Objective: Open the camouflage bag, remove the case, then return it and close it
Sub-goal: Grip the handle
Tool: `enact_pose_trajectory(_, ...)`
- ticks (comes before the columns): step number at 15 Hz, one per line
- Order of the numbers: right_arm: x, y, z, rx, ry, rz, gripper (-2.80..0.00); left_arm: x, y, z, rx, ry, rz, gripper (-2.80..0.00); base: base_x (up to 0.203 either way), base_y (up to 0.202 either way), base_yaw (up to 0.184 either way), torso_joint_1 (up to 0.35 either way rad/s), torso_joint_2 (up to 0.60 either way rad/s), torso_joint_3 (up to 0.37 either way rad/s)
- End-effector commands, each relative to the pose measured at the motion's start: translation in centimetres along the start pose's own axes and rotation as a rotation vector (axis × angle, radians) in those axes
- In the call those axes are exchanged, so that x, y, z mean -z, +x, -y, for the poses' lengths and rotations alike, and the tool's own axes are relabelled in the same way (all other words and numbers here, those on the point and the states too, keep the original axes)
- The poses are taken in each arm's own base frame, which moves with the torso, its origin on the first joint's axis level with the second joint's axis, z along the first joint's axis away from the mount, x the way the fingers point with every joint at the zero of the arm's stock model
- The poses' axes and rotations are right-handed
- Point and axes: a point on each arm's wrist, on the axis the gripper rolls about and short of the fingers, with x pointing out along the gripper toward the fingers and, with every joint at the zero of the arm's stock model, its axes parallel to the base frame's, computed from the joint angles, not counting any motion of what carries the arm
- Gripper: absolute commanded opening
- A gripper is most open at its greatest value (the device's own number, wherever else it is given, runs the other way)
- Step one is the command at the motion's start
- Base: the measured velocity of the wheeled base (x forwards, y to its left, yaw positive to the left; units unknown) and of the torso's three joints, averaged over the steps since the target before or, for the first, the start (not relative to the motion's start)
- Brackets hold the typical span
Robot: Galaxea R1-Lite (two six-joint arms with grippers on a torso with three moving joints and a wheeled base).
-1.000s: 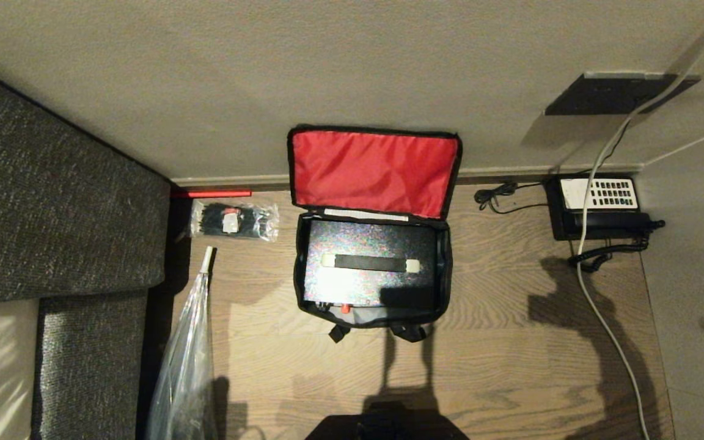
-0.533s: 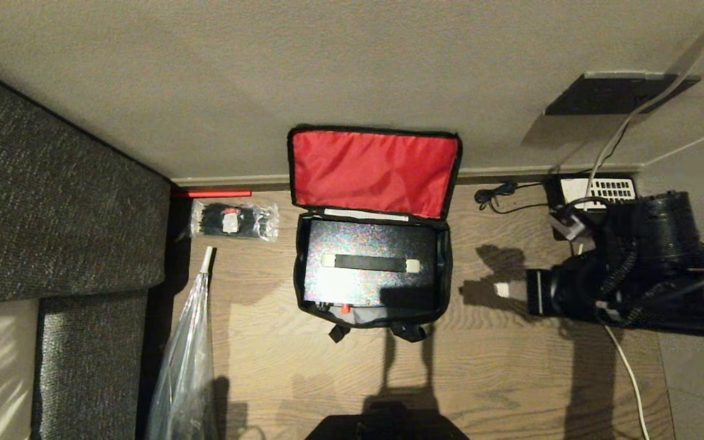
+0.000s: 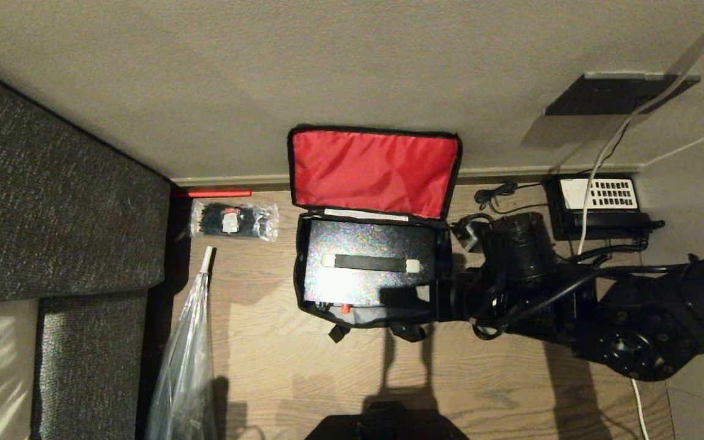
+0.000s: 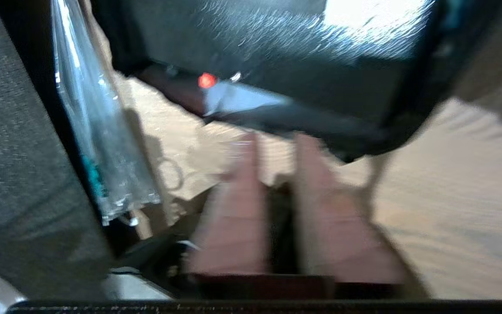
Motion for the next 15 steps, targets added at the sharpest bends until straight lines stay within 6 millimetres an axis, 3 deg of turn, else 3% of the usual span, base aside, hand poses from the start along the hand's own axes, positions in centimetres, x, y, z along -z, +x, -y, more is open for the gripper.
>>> enact_pose_trajectory(1,1.7,2.2,-1.1,0.065,-0.022,-0.026,0.00,0.1,0.0,0.0,-0.001,0.000,-0.001,-2.80,0.000,0.000,0.000,0.000,0.00,0.000)
enact_pose_trajectory(3,1.7,3.5,-2.3,0.169,-0.124,0.009,0.00,0.1,0.0,0.0,-0.001,0.000,-0.001,-2.80,0.000,0.000,0.000,0.000,0.00,0.000)
enact_pose_trajectory(7,1.9,4.4,-5.1,0.214,-0.562,0.021,0.00,0.1,0.0,0.0,-0.001,0.000,-0.001,-2.80,0.000,0.000,0.000,0.000,0.00,0.000)
enact_pose_trajectory(10,1.5,5.7,-6.6,0.378,-0.794,0.060,0.00,0.1,0.0,0.0,-0.001,0.000,-0.001,-2.80,0.000,0.000,0.000,0.000,0.00,0.000)
enact_pose_trajectory(12,1.4,6.0,-6.8,0.473,-0.918,0.055,0.00,0.1,0.0,0.0,-0.001,0.000,-0.001,-2.80,0.000,0.000,0.000,0.000,0.00,0.000)
enact_pose_trajectory(15,3.7,7.5,-6.3,0.581,-1.023,-0.019,0.00,0.1,0.0,0.0,-0.001,0.000,-0.001,-2.80,0.000,0.000,0.000,0.000,0.00,0.000)
